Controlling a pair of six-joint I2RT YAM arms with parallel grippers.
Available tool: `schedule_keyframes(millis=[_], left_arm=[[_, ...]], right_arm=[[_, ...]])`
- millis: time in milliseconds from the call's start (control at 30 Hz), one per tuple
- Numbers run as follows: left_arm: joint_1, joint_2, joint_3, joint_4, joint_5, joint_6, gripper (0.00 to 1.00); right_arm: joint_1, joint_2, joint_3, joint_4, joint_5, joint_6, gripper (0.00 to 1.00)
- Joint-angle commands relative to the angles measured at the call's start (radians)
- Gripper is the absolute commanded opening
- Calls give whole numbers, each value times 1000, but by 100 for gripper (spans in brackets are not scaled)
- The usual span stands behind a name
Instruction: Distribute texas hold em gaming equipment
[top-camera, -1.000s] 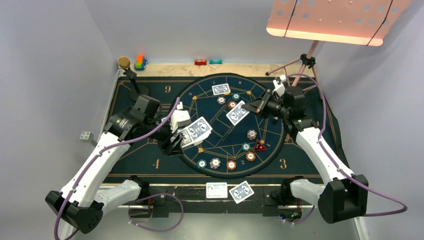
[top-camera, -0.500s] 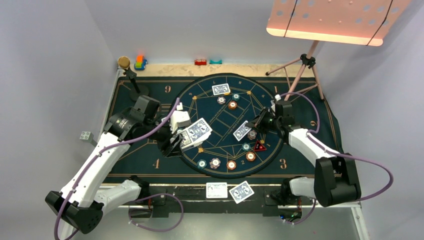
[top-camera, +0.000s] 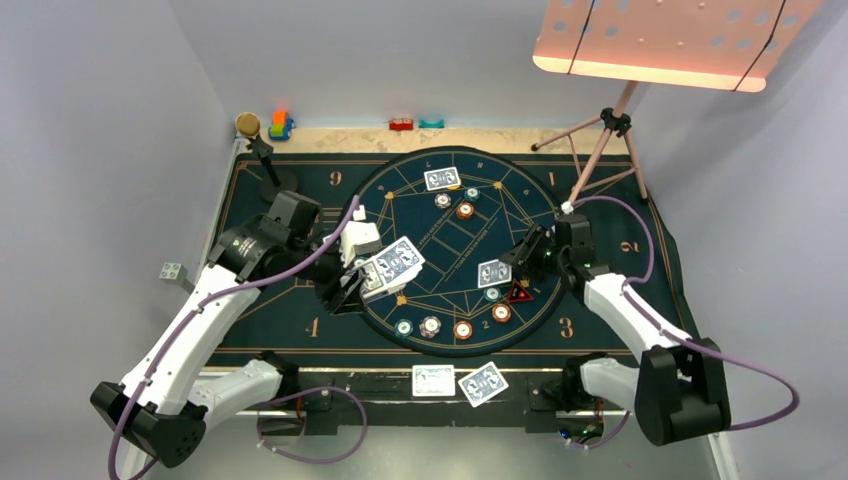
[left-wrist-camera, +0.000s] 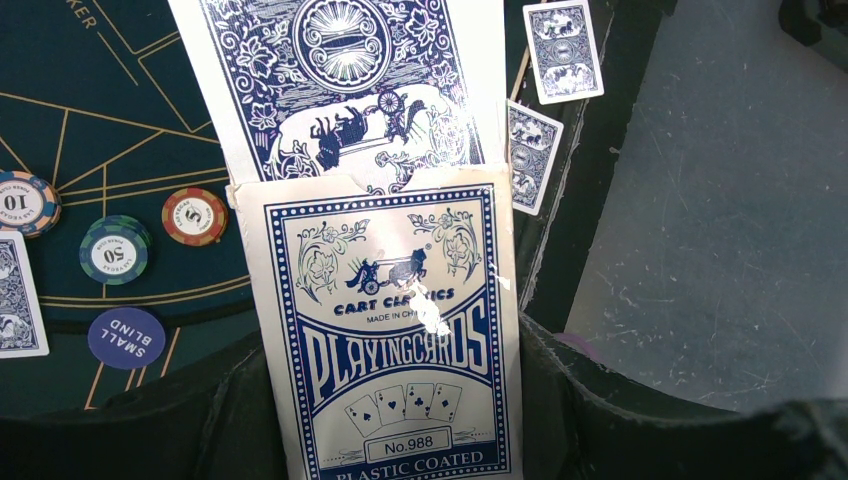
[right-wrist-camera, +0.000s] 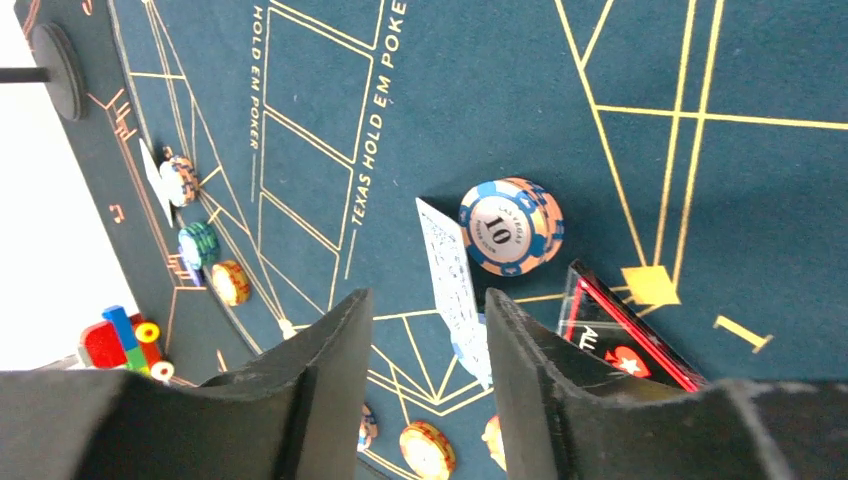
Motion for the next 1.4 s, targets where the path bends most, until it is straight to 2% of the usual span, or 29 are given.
schedule_keyframes(millis=[0, 200, 267, 333, 433, 567, 867, 1133, 1300, 1367], left_arm=[[5, -3, 29, 15, 41, -5, 0], [5, -4, 27, 15, 38, -5, 0], [5, -4, 26, 15, 38, -5, 0], [5, -4, 26, 16, 38, -5, 0], [5, -3, 27, 18, 36, -7, 0], [5, -2, 22, 18, 35, -6, 0], [5, -6, 25, 16, 32, -7, 0], [5, -11, 26, 12, 29, -5, 0], [5, -13, 28, 9, 27, -5, 0], [5, -12, 28, 11, 27, -5, 0]], right_arm=[[0, -65, 29, -105, 86, -23, 52], [15, -153, 178, -195, 130, -53, 68], [51, -143, 251, -215, 126, -70, 76], [103, -113, 319, -198, 56, -84, 84], [214, -49, 388, -122, -102, -74, 88], [361, 28, 458, 6, -252, -38, 90], [527, 141, 546, 107, -294, -2, 94], [585, 200, 554, 110, -310, -20, 96], [591, 216, 568, 37, -275, -61, 97], [591, 213, 574, 22, -271, -71, 91]])
